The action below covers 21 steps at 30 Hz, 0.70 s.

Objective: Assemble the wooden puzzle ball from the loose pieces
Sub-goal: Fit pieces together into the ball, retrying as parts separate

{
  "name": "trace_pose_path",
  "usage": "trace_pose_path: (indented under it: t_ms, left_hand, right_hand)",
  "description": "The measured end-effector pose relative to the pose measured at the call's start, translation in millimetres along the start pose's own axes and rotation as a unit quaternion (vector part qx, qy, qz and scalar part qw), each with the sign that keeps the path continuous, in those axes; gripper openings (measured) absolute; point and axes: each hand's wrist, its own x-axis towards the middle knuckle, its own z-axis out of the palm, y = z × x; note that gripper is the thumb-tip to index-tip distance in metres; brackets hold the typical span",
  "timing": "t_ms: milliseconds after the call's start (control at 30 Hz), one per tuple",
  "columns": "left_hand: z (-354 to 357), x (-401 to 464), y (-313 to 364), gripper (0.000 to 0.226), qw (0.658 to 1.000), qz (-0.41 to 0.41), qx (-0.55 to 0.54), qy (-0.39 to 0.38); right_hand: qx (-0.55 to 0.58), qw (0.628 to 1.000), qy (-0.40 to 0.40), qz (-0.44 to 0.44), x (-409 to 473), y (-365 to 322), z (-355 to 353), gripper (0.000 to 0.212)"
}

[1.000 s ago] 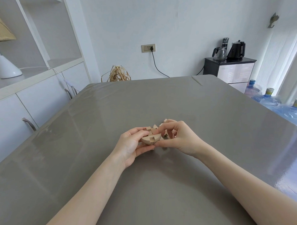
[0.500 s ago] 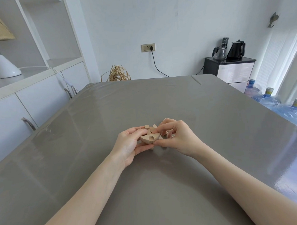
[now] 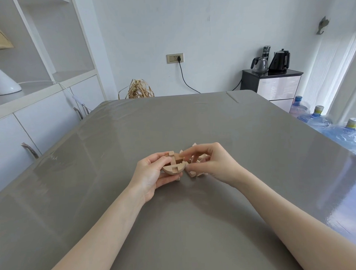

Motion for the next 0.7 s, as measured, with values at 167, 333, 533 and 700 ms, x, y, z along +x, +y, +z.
trace_pose_path:
  t_ms: [167,333,533,700]
  left_hand:
    - [1,-1,1,0.012,1.0,-0.003,-0.009,0.002]
    - [1,-1,1,0.015,1.0,0.001,-0.012,-0.002]
    - [0,0,1,0.018,1.0,0.004,-0.014,-0.008]
    - [0,1,-1,0.019,1.0,-0.003,-0.011,-0.017]
  right_hand:
    - [-0.001,0.994,0.094,0.047,5,4,-30,0.028]
    - [-0.024,0.99,0.051,0.13,2,14,-50,0.029]
    - [-0.154,0.976,-0.008,0.151,6,22,-47,0.031]
    - [-0.205,0.969,0.006,0.14,8,26,-41,0.008]
